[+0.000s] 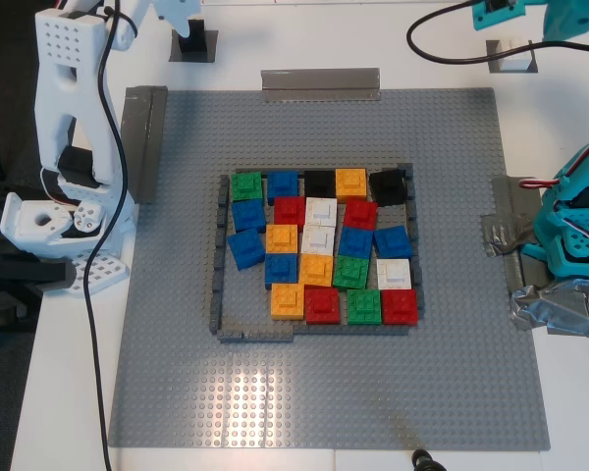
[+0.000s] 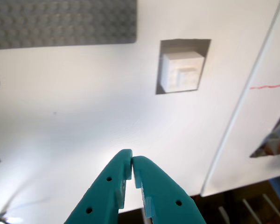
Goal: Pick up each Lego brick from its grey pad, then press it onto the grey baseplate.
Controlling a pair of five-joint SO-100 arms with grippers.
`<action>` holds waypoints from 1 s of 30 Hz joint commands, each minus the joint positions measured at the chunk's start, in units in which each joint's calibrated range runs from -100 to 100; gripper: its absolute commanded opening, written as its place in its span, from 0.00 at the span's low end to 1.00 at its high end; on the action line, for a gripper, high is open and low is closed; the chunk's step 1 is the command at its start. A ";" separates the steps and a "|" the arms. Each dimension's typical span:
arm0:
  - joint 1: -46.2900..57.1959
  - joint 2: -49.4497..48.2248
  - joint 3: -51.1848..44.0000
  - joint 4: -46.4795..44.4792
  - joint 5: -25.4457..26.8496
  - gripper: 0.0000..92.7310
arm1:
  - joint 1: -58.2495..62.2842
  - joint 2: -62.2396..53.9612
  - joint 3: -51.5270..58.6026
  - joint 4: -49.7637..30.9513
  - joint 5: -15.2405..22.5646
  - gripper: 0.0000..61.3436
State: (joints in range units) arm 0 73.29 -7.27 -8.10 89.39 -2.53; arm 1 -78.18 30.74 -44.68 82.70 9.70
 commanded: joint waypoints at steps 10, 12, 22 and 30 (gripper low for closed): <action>1.39 6.93 -0.44 -13.39 0.41 0.00 | -0.27 3.16 -9.72 -3.86 0.97 0.37; 1.90 9.59 -1.43 -14.05 1.58 0.00 | -0.13 3.25 -9.18 -4.43 1.12 0.37; 2.48 14.74 -7.93 -14.13 4.41 0.00 | -0.20 5.22 -9.00 -4.83 1.22 0.37; 1.97 15.08 -6.94 -14.13 4.46 0.26 | -0.35 5.57 -9.09 -5.81 1.27 0.37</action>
State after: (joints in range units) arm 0 75.73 7.95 -13.27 75.04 1.65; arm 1 -78.18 38.00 -49.81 77.47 10.63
